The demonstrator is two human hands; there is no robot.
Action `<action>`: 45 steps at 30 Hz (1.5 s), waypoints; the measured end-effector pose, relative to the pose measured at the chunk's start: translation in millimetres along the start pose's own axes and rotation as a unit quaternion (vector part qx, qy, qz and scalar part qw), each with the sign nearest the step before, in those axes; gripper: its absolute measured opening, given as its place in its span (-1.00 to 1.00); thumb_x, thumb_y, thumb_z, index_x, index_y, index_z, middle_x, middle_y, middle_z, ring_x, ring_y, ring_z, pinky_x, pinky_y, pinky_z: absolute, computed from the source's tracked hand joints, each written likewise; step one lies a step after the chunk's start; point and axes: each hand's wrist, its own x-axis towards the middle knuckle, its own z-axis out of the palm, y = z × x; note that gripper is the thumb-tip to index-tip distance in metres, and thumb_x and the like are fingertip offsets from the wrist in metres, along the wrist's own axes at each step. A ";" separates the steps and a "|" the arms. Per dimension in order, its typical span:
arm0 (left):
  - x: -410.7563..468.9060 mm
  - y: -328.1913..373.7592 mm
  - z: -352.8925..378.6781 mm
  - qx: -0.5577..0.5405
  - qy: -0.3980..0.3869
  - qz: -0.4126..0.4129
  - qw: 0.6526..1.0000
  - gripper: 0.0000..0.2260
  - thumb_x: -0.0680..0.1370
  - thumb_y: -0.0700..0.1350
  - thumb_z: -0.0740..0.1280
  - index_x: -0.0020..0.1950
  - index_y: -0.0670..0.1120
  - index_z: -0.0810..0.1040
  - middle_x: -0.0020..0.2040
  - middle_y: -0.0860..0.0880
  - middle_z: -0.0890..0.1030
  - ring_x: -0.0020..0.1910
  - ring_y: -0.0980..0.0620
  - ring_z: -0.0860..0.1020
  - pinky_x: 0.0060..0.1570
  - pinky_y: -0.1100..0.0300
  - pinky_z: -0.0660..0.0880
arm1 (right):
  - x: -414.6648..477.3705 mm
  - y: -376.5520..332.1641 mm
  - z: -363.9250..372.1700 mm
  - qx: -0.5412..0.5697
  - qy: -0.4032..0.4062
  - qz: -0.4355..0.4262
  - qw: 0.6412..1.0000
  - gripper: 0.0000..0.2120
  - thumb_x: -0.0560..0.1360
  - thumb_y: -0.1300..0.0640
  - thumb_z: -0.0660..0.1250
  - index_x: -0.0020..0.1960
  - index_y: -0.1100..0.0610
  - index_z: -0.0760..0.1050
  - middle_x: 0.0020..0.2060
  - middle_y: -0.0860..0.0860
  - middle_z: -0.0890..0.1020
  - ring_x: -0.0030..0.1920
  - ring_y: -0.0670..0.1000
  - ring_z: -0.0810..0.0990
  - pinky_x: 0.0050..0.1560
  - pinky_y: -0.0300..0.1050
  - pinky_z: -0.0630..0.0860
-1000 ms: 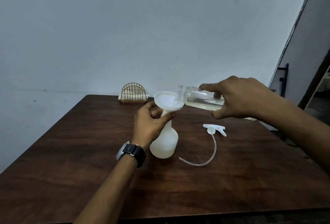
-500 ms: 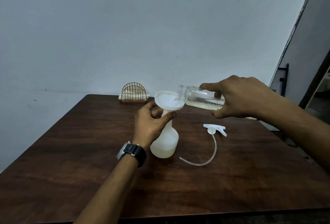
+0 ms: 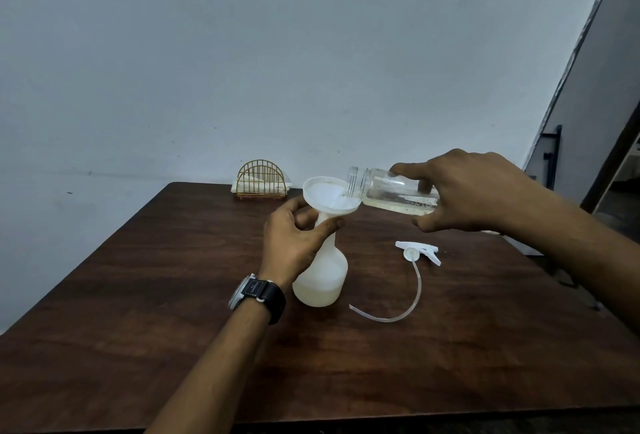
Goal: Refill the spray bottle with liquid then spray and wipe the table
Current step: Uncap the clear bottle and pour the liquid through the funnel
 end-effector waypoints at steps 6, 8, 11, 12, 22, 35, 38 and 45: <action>-0.5 -1.3 -0.4 -0.004 -0.004 0.001 1.000 -0.53 0.42 -0.15 0.64 0.28 0.01 0.61 0.06 0.03 0.78 0.13 0.16 0.71 0.23 -0.05 0.63 | -0.3 -1.3 -0.8 0.002 0.000 0.000 1.000 -0.27 0.38 -0.18 0.42 0.50 -0.34 0.23 0.08 -0.24 0.67 0.05 0.02 0.61 -0.21 -0.10 0.51; -0.7 -1.0 -0.3 -0.004 -0.002 0.003 1.000 -0.53 0.42 -0.15 0.64 0.30 -0.03 0.62 0.06 0.03 0.78 0.12 0.17 0.71 0.23 -0.02 0.63 | 0.0 -1.2 -1.0 0.001 -0.001 -0.001 1.000 -0.27 0.38 -0.18 0.42 0.49 -0.34 0.23 0.08 -0.25 0.67 0.06 0.01 0.61 -0.21 -0.10 0.51; -0.6 0.0 -0.1 0.000 -0.001 0.006 1.000 -0.50 0.42 -0.14 0.64 0.33 -0.05 0.61 0.06 0.03 0.78 0.12 0.19 0.71 0.21 0.03 0.63 | 0.0 -1.0 -1.4 0.002 -0.003 0.002 1.000 -0.26 0.38 -0.17 0.41 0.51 -0.35 0.22 0.08 -0.26 0.66 0.06 0.00 0.60 -0.25 -0.12 0.45; -0.6 0.3 0.2 0.002 -0.001 0.006 1.000 -0.50 0.42 -0.14 0.64 0.33 -0.05 0.61 0.06 0.03 0.78 0.11 0.20 0.71 0.20 0.05 0.63 | 0.0 -1.0 -1.4 0.002 -0.004 0.003 1.000 -0.26 0.38 -0.17 0.41 0.51 -0.35 0.22 0.09 -0.26 0.66 0.06 -0.01 0.60 -0.25 -0.12 0.43; -1.1 0.1 0.3 -0.001 0.000 0.008 1.000 -0.51 0.42 -0.17 0.63 0.32 -0.06 0.61 0.05 0.03 0.78 0.11 0.20 0.71 0.17 0.13 0.62 | -1.4 -3.4 -4.0 0.004 -0.004 0.003 1.000 -0.28 0.39 -0.18 0.41 0.48 -0.36 0.22 0.08 -0.23 0.67 0.09 0.01 0.60 -0.12 -0.06 0.58; -0.1 -0.9 0.6 0.006 0.000 0.005 1.000 -0.50 0.42 -0.13 0.64 0.32 -0.01 0.61 0.06 0.04 0.78 0.12 0.20 0.71 0.21 0.04 0.63 | -1.4 -4.3 -5.4 0.004 -0.011 0.005 1.000 -0.26 0.40 -0.20 0.41 0.52 -0.35 0.20 0.11 -0.25 0.66 0.10 -0.01 0.59 -0.17 -0.09 0.52; 0.1 -1.5 0.7 0.005 0.001 0.004 1.000 -0.51 0.41 -0.13 0.65 0.31 -0.01 0.61 0.06 0.04 0.78 0.11 0.20 0.71 0.22 0.01 0.63 | -1.8 -5.0 -5.1 0.007 -0.012 0.007 1.000 -0.24 0.40 -0.20 0.41 0.53 -0.35 0.19 0.11 -0.24 0.66 0.10 -0.01 0.59 -0.17 -0.09 0.51; 0.3 -1.3 0.6 0.006 0.000 0.000 1.000 -0.49 0.41 -0.11 0.65 0.32 -0.01 0.61 0.06 0.05 0.78 0.12 0.19 0.71 0.22 0.00 0.63 | -3.7 -6.4 -6.0 0.007 -0.008 0.006 1.000 -0.27 0.40 -0.17 0.41 0.51 -0.35 0.22 0.10 -0.24 0.67 0.09 0.02 0.61 -0.12 -0.06 0.58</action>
